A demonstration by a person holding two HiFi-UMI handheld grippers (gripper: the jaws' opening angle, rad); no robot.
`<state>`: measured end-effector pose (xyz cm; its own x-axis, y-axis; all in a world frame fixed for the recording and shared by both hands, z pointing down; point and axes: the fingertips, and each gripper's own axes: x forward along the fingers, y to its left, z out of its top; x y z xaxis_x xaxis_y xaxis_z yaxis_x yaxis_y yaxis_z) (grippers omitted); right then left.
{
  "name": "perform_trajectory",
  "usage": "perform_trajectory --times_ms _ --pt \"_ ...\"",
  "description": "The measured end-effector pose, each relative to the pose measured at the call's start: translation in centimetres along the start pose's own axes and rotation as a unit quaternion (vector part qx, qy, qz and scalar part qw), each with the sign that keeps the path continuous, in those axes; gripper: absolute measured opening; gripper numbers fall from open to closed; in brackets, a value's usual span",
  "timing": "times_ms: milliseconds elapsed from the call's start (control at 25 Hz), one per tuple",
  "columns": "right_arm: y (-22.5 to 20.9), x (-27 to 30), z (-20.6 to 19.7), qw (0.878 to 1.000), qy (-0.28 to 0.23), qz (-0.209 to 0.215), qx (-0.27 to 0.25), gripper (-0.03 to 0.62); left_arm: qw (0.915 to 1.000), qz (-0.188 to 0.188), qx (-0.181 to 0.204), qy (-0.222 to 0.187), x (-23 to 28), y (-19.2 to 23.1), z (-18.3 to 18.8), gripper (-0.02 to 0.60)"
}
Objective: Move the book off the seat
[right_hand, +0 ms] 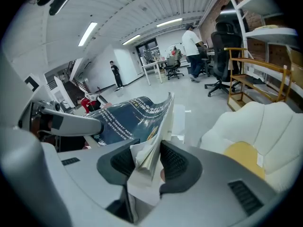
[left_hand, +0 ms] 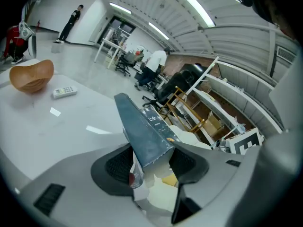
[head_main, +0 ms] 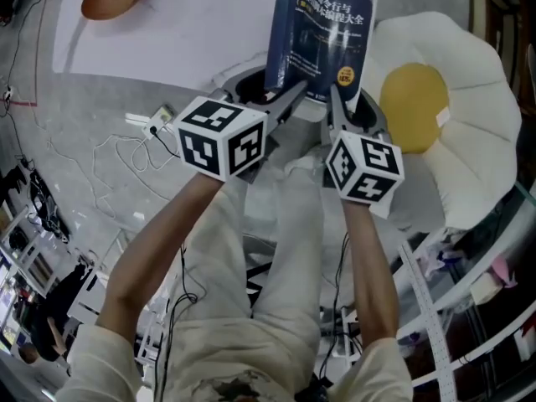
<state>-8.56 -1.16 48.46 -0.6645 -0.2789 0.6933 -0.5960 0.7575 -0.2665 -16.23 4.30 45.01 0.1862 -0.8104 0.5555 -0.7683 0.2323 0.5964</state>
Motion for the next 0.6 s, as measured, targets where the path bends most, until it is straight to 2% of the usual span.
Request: perform_trajectory --times_ms 120,360,600 --pt "2.4 2.0 0.1 1.000 0.004 0.008 -0.012 0.138 0.9999 0.007 -0.008 -0.009 -1.3 2.8 0.5 0.218" --pt "10.7 8.1 -0.4 0.999 0.025 0.023 -0.037 0.137 0.9986 0.024 -0.043 -0.019 -5.8 12.1 1.1 0.218" --pt "11.9 9.5 -0.7 0.998 0.031 0.028 -0.045 0.137 0.9981 0.030 -0.049 -0.023 -6.3 13.8 1.0 0.218"
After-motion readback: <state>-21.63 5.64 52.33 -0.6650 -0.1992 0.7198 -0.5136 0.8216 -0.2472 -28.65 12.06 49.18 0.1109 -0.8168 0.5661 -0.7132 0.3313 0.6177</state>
